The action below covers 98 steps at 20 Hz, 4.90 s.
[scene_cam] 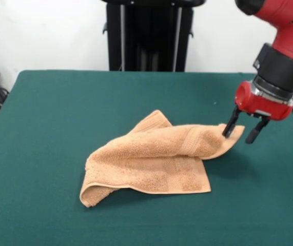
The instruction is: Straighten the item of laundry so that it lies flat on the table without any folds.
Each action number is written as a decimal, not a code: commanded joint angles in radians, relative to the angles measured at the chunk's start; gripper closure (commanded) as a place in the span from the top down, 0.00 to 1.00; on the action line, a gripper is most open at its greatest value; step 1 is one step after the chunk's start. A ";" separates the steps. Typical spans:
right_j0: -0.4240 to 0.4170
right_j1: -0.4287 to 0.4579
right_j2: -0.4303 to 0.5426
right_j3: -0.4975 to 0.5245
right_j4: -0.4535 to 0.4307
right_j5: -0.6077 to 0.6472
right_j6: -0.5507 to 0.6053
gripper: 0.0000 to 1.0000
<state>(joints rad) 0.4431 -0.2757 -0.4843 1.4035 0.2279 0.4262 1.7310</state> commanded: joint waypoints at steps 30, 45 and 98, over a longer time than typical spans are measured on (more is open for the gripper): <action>-0.148 -0.004 0.313 0.155 0.027 -0.076 0.191 1.00; -0.158 -0.018 0.295 0.181 0.018 -0.165 0.227 1.00; -0.107 -0.010 0.228 0.161 0.036 -0.150 0.254 1.00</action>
<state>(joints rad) 0.3333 -0.3514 -0.3087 1.5306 0.2228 0.3235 1.7310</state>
